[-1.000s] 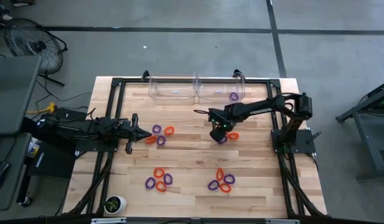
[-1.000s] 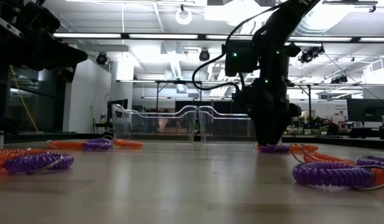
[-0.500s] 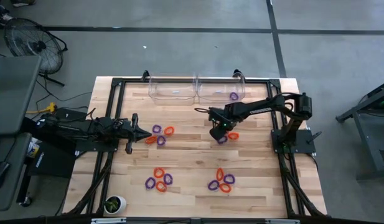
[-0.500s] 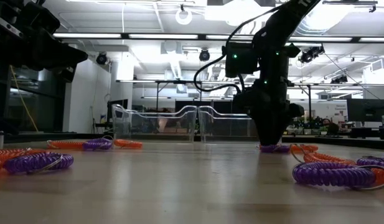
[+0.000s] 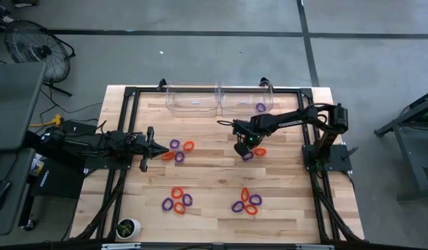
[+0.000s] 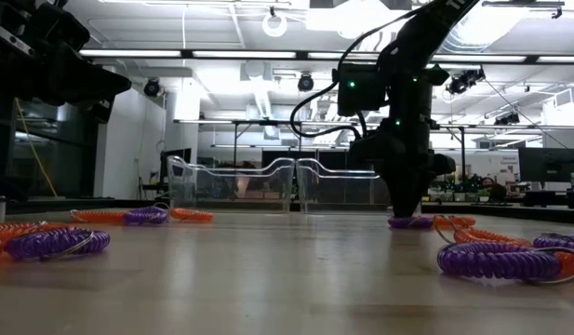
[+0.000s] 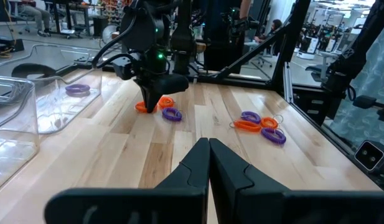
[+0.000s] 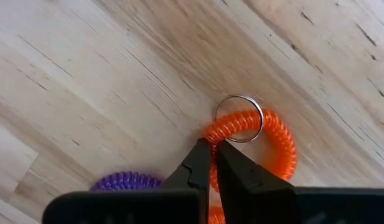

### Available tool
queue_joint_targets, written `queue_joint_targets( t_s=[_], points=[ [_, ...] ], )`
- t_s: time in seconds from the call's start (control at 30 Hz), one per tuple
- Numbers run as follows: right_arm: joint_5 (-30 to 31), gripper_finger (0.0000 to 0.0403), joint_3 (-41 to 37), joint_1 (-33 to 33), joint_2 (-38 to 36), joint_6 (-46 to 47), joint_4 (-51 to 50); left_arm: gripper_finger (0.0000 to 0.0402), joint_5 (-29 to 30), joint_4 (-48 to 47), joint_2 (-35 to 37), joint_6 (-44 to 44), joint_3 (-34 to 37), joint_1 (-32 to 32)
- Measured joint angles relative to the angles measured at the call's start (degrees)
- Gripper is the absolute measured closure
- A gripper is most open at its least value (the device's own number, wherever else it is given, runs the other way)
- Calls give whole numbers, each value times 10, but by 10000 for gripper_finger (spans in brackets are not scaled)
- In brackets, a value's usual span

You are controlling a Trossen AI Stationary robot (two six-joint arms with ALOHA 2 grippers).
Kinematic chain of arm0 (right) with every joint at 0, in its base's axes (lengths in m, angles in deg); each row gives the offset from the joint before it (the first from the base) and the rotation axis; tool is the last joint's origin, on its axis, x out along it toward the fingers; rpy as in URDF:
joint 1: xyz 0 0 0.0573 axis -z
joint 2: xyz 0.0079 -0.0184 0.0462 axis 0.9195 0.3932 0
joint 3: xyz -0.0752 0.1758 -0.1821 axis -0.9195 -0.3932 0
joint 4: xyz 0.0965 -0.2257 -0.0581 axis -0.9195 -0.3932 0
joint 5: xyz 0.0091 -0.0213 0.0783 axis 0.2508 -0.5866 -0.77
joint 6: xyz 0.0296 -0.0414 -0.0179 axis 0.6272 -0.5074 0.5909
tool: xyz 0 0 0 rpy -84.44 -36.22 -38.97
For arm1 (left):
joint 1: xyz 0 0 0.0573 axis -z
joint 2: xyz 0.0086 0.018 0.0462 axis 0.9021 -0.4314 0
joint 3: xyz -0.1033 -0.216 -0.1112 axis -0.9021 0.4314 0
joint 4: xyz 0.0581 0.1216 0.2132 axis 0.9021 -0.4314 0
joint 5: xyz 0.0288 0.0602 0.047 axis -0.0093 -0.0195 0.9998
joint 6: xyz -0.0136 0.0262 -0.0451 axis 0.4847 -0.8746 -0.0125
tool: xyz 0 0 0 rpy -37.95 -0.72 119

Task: Sort spring keychains
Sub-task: Put the orange spring keychain into the left transparent bin

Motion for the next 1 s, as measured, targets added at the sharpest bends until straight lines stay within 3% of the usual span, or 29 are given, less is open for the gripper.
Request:
queue_joint_targets(
  t_s=[0.2, 0.47, 0.77, 1.0],
  points=[
    [-26, 400, -1, -2, -21, 2, 1, 401, 0, 0, 0, 0, 0, 0],
    [-16, 402, 30, -2, -69, 8, -4, 401, 0, 0, 0, 0, 0, 0],
    [-11, 402, 150, 13, -71, -45, -16, 401, 0, 0, 0, 0, 0, 0],
    [0, 403, 279, 47, -23, -133, -53, 401, 0, 0, 0, 0, 0, 0]
  ],
)
